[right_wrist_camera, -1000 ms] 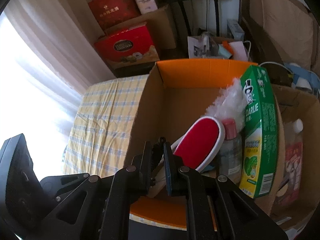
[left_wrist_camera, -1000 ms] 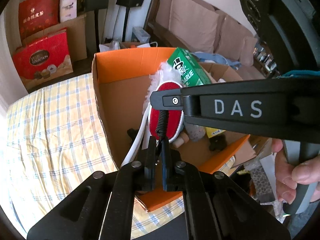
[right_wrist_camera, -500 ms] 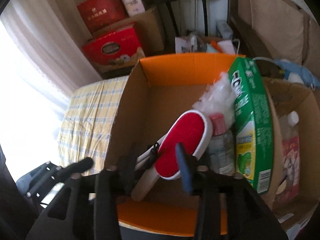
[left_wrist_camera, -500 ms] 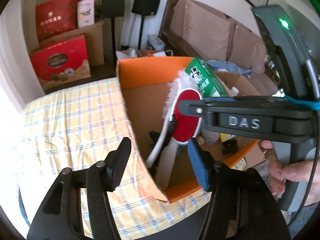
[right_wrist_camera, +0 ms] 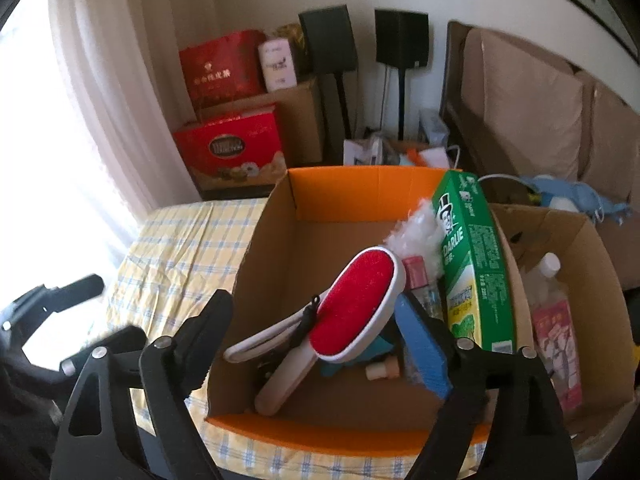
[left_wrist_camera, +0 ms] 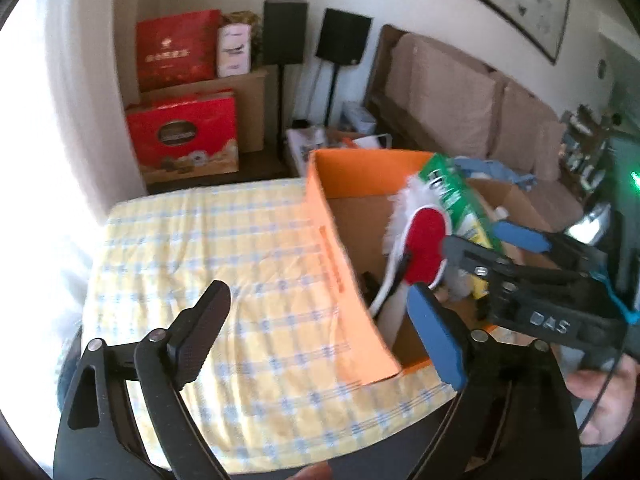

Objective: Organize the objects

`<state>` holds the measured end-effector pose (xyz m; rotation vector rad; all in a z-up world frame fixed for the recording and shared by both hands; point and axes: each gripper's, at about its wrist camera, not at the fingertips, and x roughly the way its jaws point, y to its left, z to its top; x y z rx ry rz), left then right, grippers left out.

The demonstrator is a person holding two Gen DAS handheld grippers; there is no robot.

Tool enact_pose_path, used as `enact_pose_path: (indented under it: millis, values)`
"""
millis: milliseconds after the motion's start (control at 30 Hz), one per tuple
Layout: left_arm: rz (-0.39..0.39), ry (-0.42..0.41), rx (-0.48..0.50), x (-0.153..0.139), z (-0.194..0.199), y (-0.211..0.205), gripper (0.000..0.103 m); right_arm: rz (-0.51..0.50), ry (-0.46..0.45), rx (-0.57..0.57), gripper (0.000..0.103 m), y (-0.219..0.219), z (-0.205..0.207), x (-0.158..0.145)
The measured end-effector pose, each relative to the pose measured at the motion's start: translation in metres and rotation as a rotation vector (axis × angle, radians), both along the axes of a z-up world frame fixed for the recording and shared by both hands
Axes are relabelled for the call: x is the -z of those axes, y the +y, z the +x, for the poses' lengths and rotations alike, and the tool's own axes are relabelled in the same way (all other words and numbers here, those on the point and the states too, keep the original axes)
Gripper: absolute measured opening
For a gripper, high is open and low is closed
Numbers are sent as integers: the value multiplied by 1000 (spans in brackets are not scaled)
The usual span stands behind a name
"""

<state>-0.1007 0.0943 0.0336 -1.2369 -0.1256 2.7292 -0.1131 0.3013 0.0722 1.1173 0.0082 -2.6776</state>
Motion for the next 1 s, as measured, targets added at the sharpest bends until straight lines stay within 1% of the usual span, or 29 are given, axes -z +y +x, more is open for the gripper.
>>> enact_pose_path:
  millis: [100, 167, 267, 300, 333, 533, 667, 733, 800, 1000]
  values:
    - [-22, 19, -31, 3, 13, -5, 94, 39, 45, 8, 89, -6, 17, 0]
    - [-25, 21, -50, 6, 22, -8, 94, 41, 74, 21, 91, -7, 31, -1]
    - [-17, 34, -80, 6, 34, -14, 94, 24, 102, 40, 98, -7, 49, -2]
    - [-15, 42, -92, 6, 38, -17, 94, 22, 109, 46, 102, -7, 55, -1]
    - [-13, 48, -103, 6, 43, -20, 94, 23, 117, 50, 103, -8, 59, -1]
    - [1, 57, -143, 8, 67, -33, 94, 15, 124, 69, 103, -8, 92, 6]
    - [-28, 54, -155, 12, 83, -36, 94, 33, 122, 75, 103, -9, 107, 12]
    - [-39, 55, -166, 15, 91, -38, 98, 44, 126, 79, 103, -10, 114, 13]
    - [-47, 56, -177, 18, 98, -39, 99, 33, 123, 83, 103, -9, 119, 13]
    - [-79, 64, -214, 26, 110, -44, 99, 40, 137, 102, 103, -10, 136, 10]
